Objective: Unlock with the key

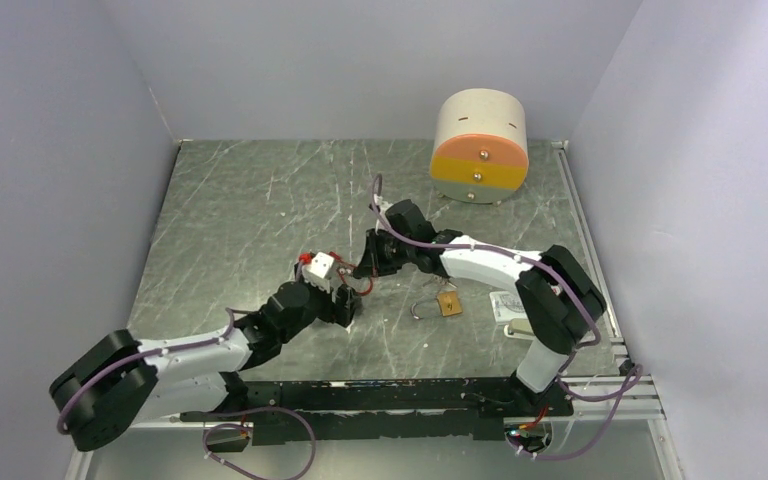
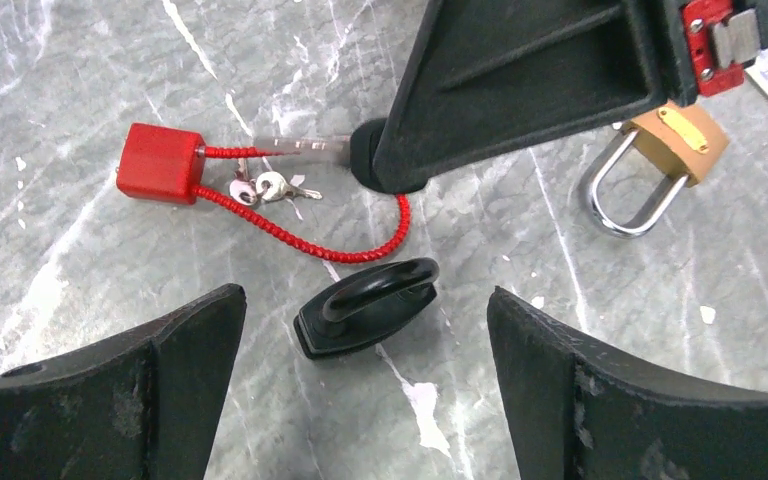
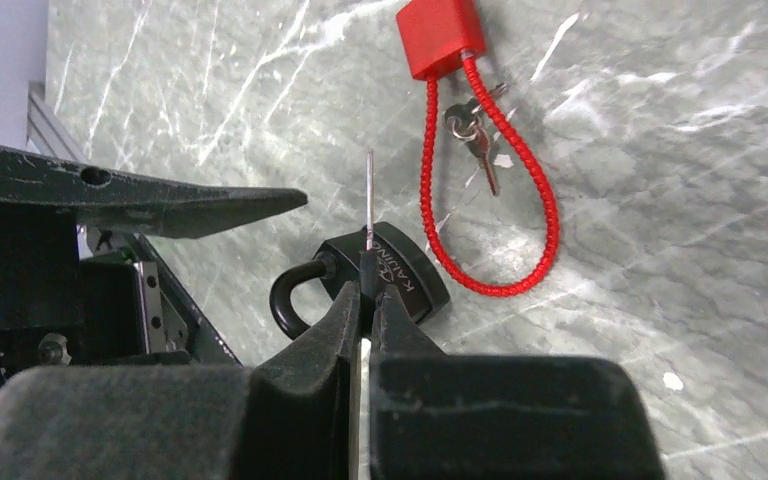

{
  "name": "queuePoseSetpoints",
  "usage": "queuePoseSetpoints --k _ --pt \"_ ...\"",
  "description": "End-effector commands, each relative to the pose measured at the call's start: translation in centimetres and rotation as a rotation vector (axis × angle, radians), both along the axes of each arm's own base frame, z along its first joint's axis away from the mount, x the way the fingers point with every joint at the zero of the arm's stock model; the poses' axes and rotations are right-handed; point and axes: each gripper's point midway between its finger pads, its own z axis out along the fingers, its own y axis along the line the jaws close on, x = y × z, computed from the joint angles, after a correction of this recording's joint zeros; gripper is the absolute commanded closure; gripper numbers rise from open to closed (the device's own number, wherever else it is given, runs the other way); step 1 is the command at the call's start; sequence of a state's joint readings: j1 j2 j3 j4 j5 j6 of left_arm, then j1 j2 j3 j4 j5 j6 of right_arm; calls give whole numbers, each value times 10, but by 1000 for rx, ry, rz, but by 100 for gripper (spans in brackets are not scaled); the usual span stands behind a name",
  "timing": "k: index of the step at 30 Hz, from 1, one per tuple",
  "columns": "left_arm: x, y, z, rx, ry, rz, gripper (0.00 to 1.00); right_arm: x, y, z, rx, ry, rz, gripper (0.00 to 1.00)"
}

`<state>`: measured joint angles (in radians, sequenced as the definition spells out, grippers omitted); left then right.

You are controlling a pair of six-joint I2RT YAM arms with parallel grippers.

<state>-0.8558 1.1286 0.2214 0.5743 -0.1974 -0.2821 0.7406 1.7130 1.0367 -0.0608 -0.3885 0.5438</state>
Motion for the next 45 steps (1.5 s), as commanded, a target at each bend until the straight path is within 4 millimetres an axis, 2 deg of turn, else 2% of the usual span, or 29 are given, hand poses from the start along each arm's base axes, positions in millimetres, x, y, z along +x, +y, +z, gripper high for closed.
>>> queuePoseSetpoints --k 1,5,7,10,12,16,18,20,24,26,31,37,45 --pt "-9 3 8 -38 149 68 8 18 -15 23 1 -53 -149 100" --pt "-11 20 19 -21 305 240 10 26 -31 31 -7 -55 -275 100" --pt "-13 23 29 -32 368 298 9 28 -42 29 -20 -48 -340 100" --pt "-20 31 34 -55 506 446 6 28 -57 27 -40 -32 -416 100" --pt "-26 37 37 -97 626 593 5 29 -66 25 -51 -25 -455 100" --pt "-37 41 52 -134 845 726 5 28 -79 23 -58 -14 -495 100" --pt "-37 48 52 -182 949 802 11 27 -84 22 -54 -8 -517 100" --pt "-30 40 48 -256 1014 794 18 26 -89 21 -44 -1 -534 100" --pt "-17 16 36 -412 1106 806 25 26 -98 22 -41 2 -563 100" --pt "-9 10 34 -436 1132 847 25 24 -103 23 -40 -4 -576 100" --pt "4 3 31 -379 1187 963 23 15 -119 20 -43 -7 -630 100" --pt "2 -5 -6 -322 1293 1077 25 9 -138 25 -49 -38 -686 100" --pt "-6 -13 -18 -245 1294 1127 43 4 -158 26 -55 -64 -744 100"
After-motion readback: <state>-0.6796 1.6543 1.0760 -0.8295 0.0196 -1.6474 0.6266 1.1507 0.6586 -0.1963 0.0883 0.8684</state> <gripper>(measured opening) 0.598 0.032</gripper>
